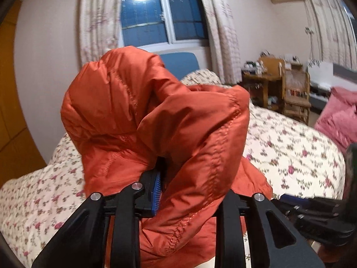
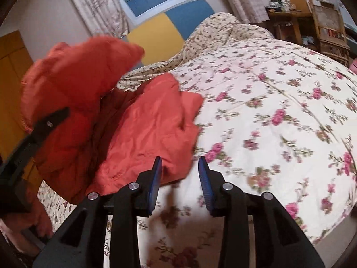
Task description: Fold large clothes
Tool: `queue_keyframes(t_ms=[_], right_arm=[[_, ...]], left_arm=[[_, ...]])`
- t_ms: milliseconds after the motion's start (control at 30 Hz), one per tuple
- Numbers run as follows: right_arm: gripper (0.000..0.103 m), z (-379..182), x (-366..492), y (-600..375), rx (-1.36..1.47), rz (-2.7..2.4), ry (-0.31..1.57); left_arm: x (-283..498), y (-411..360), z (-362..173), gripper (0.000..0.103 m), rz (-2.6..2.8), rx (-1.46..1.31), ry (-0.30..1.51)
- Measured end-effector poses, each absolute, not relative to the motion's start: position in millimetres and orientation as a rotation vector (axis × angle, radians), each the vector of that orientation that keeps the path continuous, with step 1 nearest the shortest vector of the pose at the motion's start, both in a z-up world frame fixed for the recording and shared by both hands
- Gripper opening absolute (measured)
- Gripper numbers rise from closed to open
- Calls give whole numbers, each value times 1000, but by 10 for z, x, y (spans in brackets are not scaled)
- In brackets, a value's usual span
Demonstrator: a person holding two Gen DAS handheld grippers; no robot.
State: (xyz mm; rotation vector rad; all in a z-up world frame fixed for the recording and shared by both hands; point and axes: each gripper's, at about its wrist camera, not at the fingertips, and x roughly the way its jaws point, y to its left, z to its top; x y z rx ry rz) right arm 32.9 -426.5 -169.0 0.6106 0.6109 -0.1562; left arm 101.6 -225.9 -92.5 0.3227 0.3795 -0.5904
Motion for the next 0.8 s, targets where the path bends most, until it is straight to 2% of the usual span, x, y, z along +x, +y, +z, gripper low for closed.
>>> queue_keyframes(t_ms=[100, 133, 200, 267, 333, 533, 633, 733, 800], right_arm=[[34, -1680, 230, -4373, 632, -164, 600], [34, -1672, 207, -4408, 636, -166, 596], [35, -1624, 194, -4470, 643, -171, 586], [40, -1561, 165, -4515, 657, -164, 565], [46, -1459, 149, -4538, 671, -134, 526], [56, -1075, 225, -4396, 615, -34, 460], [58, -909, 311, -4271, 582, 25, 431], [64, -748, 440, -4099, 527, 97, 407], [64, -694, 553, -3998, 488, 147, 408]], left_arm=[[969, -2482, -1140, 33, -607, 399, 384], [942, -2528, -1217, 39, -617, 424, 380], [889, -2603, -1365, 52, -652, 463, 379], [815, -2638, -1488, 76, -694, 496, 364], [717, -2636, -1552, 83, -734, 511, 344], [495, -2279, -1431, 89, -830, 425, 304], [415, -1995, -1332, 90, -818, 387, 282], [521, -1623, -1249, 90, -735, 279, 311], [704, -1348, -1211, 90, -639, 170, 348]])
